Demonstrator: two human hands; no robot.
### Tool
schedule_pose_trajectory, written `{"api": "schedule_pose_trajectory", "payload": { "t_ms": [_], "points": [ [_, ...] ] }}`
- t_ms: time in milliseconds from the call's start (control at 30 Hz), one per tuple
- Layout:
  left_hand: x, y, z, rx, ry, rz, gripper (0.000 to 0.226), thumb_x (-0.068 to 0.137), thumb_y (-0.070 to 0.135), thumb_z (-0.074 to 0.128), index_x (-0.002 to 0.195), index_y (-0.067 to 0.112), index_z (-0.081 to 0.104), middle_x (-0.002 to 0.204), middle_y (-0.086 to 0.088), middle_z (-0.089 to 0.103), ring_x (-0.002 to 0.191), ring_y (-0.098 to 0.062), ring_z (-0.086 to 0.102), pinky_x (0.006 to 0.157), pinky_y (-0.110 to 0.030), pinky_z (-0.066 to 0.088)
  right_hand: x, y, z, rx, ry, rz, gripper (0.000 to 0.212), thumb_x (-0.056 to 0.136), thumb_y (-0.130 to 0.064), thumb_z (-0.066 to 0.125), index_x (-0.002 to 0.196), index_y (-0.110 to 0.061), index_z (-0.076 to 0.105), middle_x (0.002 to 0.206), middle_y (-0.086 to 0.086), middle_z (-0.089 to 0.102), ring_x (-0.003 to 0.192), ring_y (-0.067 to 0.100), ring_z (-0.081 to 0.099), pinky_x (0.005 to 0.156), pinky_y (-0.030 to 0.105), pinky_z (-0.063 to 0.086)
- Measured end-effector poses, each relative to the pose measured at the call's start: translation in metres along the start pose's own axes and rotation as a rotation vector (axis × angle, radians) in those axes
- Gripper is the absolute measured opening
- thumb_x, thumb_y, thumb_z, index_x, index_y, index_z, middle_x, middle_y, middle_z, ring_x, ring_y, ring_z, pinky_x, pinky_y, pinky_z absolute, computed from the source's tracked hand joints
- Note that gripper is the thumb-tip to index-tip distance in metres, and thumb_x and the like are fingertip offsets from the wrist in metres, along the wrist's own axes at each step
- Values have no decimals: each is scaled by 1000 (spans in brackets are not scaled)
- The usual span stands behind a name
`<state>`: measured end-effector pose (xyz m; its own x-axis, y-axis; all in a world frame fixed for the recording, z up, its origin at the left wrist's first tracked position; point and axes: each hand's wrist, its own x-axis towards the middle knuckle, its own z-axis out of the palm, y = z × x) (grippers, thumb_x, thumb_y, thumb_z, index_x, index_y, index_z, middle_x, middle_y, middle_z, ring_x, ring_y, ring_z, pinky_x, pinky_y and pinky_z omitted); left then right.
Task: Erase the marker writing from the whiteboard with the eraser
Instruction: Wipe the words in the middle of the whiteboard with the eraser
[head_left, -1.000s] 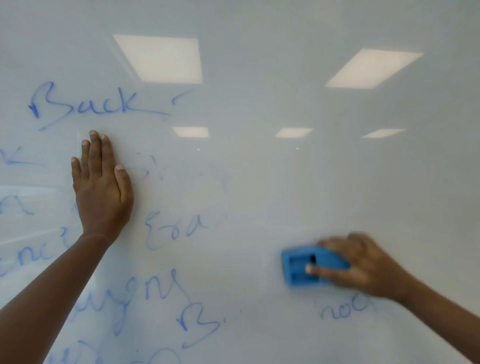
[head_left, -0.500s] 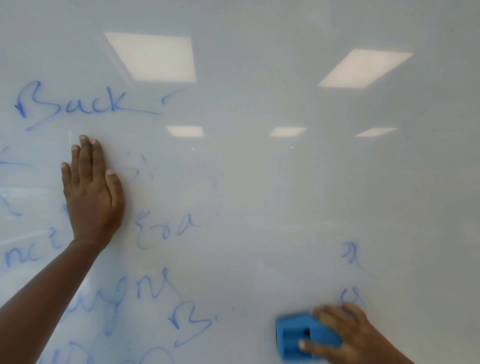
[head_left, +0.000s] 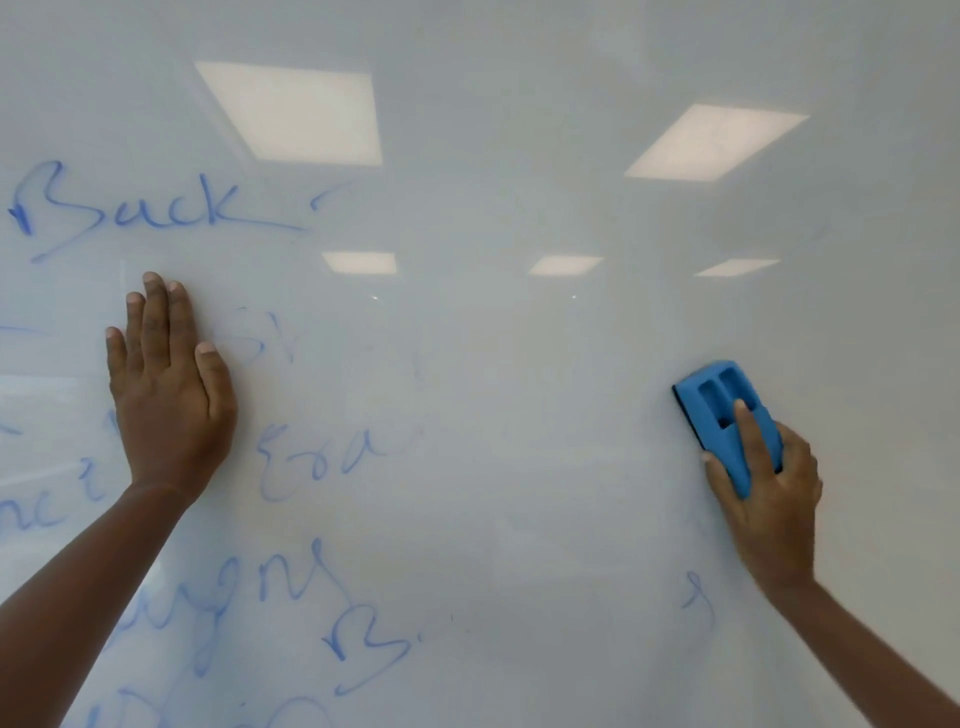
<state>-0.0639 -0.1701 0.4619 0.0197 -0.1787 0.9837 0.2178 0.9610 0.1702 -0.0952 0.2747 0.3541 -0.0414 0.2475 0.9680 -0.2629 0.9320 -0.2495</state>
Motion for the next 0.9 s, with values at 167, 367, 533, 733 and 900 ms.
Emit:
{"api": "schedule_pose_trajectory", "payload": {
  "t_ms": [167, 367, 533, 733, 900],
  "points": [
    [-1, 0, 0, 0, -2, -4, 58, 90, 26, 14, 143, 1, 19, 152, -20, 18, 140, -33, 14, 111, -31, -2, -106, -15, 1, -25, -89, -229, 45, 97, -50, 22, 139, -35, 29, 112, 21, 46, 95, 34, 47, 76, 40, 42],
    [-1, 0, 0, -9, -9, -3, 58, 90, 26, 14, 143, 1, 19, 152, -19, 17, 141, -31, 13, 108, -16, -11, -109, 24, -7, -27, -278, -916, 29, 100, -33, 24, 114, -37, 49, 116, 4, 46, 137, 18, 25, 105, 31, 23],
    [-1, 0, -1, -13, 1, 6, 59, 90, 27, 13, 142, 1, 20, 152, -20, 18, 140, -32, 15, 108, -13, -12, -23, 28, -1, -9, -60, -292, 51, 97, -51, 24, 127, -14, 42, 116, 20, 42, 97, 41, 52, 87, 47, 45],
    [-2, -1, -1, -13, 4, 4, 58, 90, 27, 13, 143, 1, 19, 152, -19, 18, 140, -31, 14, 109, -14, -12, -3, -35, 9, 51, 98, 300, 55, 95, -37, 44, 140, -7, 33, 117, 39, 44, 101, 51, 45, 89, 60, 42],
    [-1, -1, -1, -17, -1, 12, 59, 90, 26, 13, 142, 0, 20, 152, -20, 18, 140, -31, 14, 108, -13, -12, -102, -111, 10, 69, -125, -403, 41, 97, -46, 25, 131, -27, 39, 113, 20, 53, 95, 30, 49, 78, 37, 40]
  ]
}}
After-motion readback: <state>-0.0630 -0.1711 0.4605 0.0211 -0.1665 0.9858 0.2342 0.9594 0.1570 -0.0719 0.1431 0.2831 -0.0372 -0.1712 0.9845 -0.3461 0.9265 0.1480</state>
